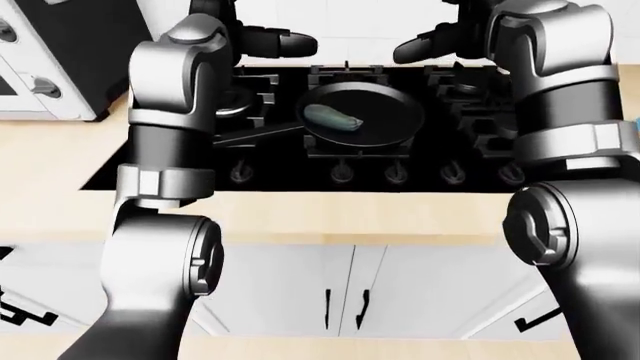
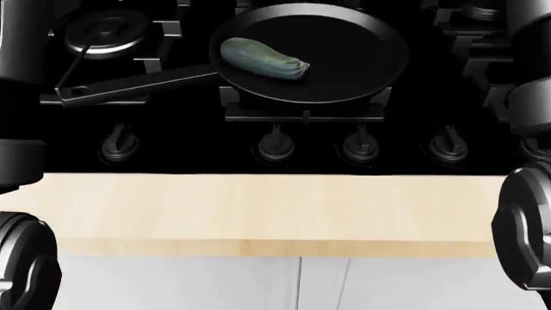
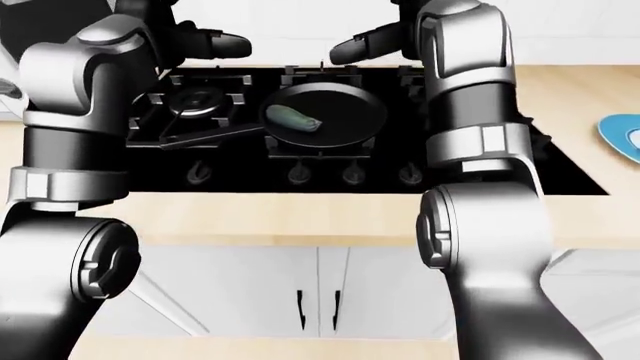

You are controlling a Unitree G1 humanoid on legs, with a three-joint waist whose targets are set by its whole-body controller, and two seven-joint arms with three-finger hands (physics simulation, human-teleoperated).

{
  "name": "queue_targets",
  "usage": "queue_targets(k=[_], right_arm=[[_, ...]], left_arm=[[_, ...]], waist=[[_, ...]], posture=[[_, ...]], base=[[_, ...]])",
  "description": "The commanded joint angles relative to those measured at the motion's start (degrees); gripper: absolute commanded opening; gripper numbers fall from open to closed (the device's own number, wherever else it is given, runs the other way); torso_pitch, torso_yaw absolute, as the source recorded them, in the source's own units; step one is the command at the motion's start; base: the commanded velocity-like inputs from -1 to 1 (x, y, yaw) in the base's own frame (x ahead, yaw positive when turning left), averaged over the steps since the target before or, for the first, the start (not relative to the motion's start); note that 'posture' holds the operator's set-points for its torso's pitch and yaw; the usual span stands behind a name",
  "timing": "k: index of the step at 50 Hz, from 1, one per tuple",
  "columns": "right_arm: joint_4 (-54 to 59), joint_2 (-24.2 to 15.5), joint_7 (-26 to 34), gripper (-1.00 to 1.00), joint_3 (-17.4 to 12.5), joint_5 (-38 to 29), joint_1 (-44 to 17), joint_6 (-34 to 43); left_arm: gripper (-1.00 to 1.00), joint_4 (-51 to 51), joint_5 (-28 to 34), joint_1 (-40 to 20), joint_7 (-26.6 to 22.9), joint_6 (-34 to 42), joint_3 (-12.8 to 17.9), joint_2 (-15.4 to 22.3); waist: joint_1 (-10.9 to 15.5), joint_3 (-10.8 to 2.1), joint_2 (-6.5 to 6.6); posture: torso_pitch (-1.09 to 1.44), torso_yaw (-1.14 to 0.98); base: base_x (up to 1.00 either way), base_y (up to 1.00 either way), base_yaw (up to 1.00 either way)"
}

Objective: Pick the zucchini from the pan and place it on the plate.

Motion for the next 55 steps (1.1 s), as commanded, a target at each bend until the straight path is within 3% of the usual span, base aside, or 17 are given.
queue_targets(k=[1, 13, 14, 15, 16, 17, 18, 22, 28, 34, 37, 40, 42, 43, 44, 46, 55], right_arm=[[-2.20, -0.51, -0.09, 1.00, -0.23, 0.00, -2.16, -1.39], [-2.08, -0.47, -0.14, 1.00, -0.27, -0.07, -2.07, -1.40], [-2.04, -0.45, -0.16, 1.00, -0.26, -0.08, -2.13, -1.37], [-2.03, -0.45, -0.14, 1.00, -0.28, -0.07, -2.18, -1.36], [-1.99, -0.40, -0.20, 1.00, -0.29, -0.08, -2.06, -1.47], [-1.97, -0.41, -0.22, 1.00, -0.30, -0.08, -2.05, -1.51], [-1.91, -0.42, -0.19, 1.00, -0.28, -0.09, -2.13, -1.48], [-1.77, -0.45, -0.17, 1.00, -0.27, -0.14, -2.30, -1.55], [-2.35, -0.58, -0.03, 1.00, -0.24, -0.23, -2.18, -1.15], [-2.54, -0.48, -0.05, 1.00, -0.33, -0.14, -1.85, -1.16], [-2.22, -0.54, 0.00, 1.00, -0.27, -0.20, -2.16, -1.21], [-2.18, -0.55, 0.07, 1.00, -0.24, -0.23, -2.28, -1.12], [-2.13, -0.57, 0.14, 1.00, -0.22, -0.27, -2.42, -1.08], [-2.12, -0.56, 0.15, 1.00, -0.23, -0.27, -2.40, -1.12], [-2.12, -0.59, 0.15, 1.00, -0.27, -0.27, -2.33, -1.14], [-2.07, -0.64, 0.17, 1.00, -0.30, -0.27, -2.32, -1.17], [-2.33, -0.71, 0.25, 1.00, -0.29, -0.38, -2.23, -0.98]], left_arm=[[1.00, -1.72, 0.14, -2.06, 0.23, -1.25, 0.43, 0.67], [1.00, -1.90, 0.13, -2.45, 0.26, -0.86, 0.44, 0.80], [1.00, -1.79, 0.15, -2.52, 0.24, -0.92, 0.42, 0.83], [1.00, -1.68, 0.15, -2.56, 0.23, -0.97, 0.43, 0.84], [1.00, -1.69, 0.16, -2.50, 0.23, -1.00, 0.42, 0.84], [1.00, -1.70, 0.17, -2.47, 0.22, -1.00, 0.41, 0.85], [1.00, -1.68, 0.16, -2.52, 0.24, -0.98, 0.45, 0.87], [1.00, -1.83, 0.16, -2.42, 0.28, -0.94, 0.39, 0.76], [1.00, -2.22, 0.16, -2.30, 0.34, -0.75, 0.34, 0.62], [1.00, -2.40, 0.24, -2.22, 0.31, -0.66, 0.31, 0.68], [1.00, -1.96, 0.31, -2.63, 0.26, -0.82, 0.29, 0.68], [1.00, -1.97, 0.34, -2.74, 0.24, -0.75, 0.29, 0.70], [1.00, -2.08, 0.36, -2.95, 0.22, -0.55, 0.29, 0.75], [1.00, -2.08, 0.37, -2.99, 0.23, -0.53, 0.30, 0.76], [1.00, -2.13, 0.39, -3.06, 0.22, -0.47, 0.27, 0.76], [1.00, -2.23, 0.44, -3.12, 0.21, -0.35, 0.26, 0.80], [1.00, -2.81, 0.59, -3.31, 0.28, 0.09, 0.19, 0.55]], waist=[[0.09, -1.94, -0.23], [0.04, -1.19, -0.48], [0.17, -2.43, -0.16], [0.15, -1.10, -0.37], [0.10, -0.99, -0.41], [0.13, -1.17, -0.40], [0.21, -2.45, -0.08], [0.28, -1.85, -0.01], [0.38, -1.71, -1.39], [0.61, -2.31, -1.83], [0.73, -2.13, -1.05], [0.49, -1.85, 0.51], [0.01, -2.27, 2.91], [-0.22, -2.91, 4.96], [-0.26, -2.87, 3.98], [-0.49, -2.65, 4.05], [0.16, -2.69, -0.41]], posture=[[0.00, 0.00], [0.00, 0.00], [0.00, 0.00], [0.00, 0.00], [0.00, 0.00], [0.00, 0.00], [0.00, 0.00], [0.00, 0.00], [0.00, 0.00], [0.00, 0.00], [0.00, 0.00], [0.00, 0.00], [0.00, 0.00], [0.00, 0.00], [0.00, 0.00], [0.00, 0.00], [0.00, 0.00]], base=[[0.00, 0.00, 0.00], [0.01, 0.00, 0.00], [0.05, 0.00, 0.00], [0.05, 0.00, 0.00], [0.03, 0.00, 0.00], [0.05, 0.00, 0.00], [0.10, 0.00, 0.00], [0.12, 0.00, 0.00], [0.12, 0.00, 0.00], [0.13, 0.00, 0.00], [0.12, 0.00, 0.00], [0.13, 0.00, 0.00], [0.13, 0.00, 0.00], [0.12, 0.00, 0.00], [0.12, 0.00, 0.00], [0.13, 0.00, 0.00], [0.13, 0.00, 0.00]])
